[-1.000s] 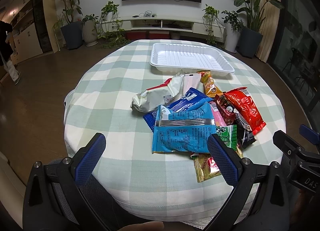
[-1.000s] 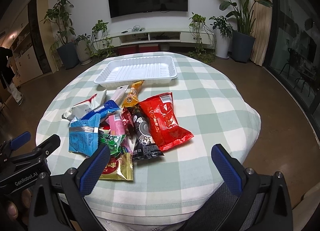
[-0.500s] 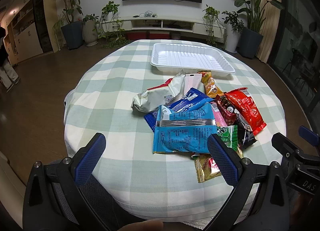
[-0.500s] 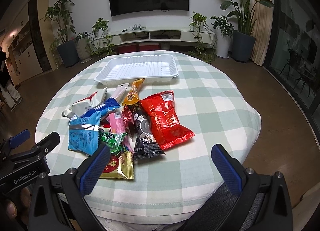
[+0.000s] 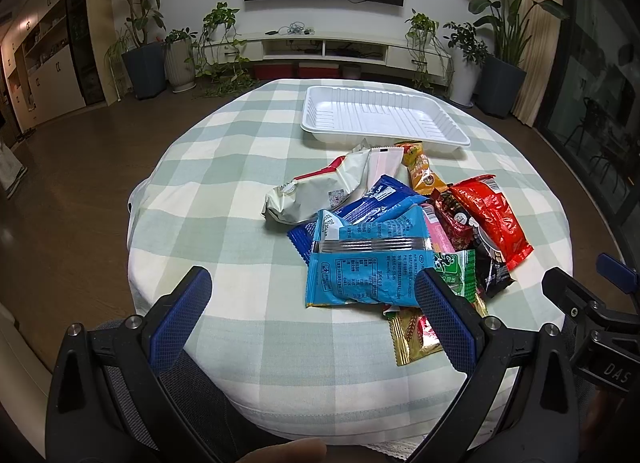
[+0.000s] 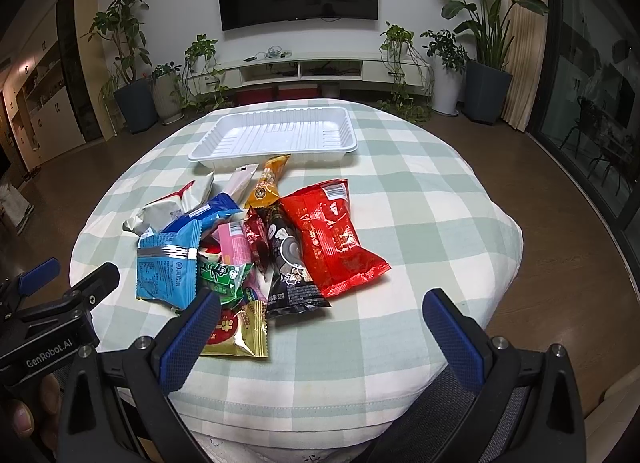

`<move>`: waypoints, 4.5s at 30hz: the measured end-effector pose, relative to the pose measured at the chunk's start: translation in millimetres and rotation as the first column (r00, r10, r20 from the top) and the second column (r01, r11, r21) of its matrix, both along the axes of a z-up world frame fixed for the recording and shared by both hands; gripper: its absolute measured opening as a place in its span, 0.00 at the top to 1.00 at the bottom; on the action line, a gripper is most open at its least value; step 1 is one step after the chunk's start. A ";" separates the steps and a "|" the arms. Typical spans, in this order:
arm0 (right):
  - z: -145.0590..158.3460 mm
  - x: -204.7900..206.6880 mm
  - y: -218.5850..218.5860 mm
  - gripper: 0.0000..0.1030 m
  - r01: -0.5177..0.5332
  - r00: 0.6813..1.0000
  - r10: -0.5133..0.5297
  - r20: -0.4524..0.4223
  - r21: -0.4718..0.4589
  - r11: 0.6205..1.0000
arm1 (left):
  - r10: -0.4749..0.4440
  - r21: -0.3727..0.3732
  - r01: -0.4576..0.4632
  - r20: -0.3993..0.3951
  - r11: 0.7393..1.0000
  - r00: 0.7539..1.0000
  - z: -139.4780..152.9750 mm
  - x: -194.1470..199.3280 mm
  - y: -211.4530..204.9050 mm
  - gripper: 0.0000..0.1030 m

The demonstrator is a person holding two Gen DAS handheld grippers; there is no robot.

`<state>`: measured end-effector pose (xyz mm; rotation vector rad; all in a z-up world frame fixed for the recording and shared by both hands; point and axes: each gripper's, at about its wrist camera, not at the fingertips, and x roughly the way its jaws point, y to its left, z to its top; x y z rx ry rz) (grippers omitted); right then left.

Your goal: Organize snacks

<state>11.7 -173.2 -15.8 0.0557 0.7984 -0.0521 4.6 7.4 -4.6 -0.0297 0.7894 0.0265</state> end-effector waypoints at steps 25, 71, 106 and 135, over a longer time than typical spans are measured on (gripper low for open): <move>-0.6 0.5 0.7 0.00 0.000 1.000 0.000 -0.003 0.000 1.000 | 0.000 -0.001 0.000 0.001 1.000 1.000 -0.2 -0.4 0.1 0.00; -25.9 8.8 -53.6 0.00 0.014 1.000 -0.009 -0.025 0.213 0.977 | -0.796 0.376 0.850 -0.344 0.369 0.498 -55.8 83.3 -63.8 0.34; -24.0 59.2 -58.1 0.08 -0.043 0.996 0.055 -0.065 0.175 0.984 | -0.713 -0.047 0.714 -0.125 0.699 0.690 -18.0 64.4 13.7 0.75; -75.0 138.4 -57.5 0.57 -0.180 0.934 0.258 -0.245 0.301 0.936 | -0.392 -0.399 0.370 0.030 0.839 0.920 -7.0 36.4 57.9 0.75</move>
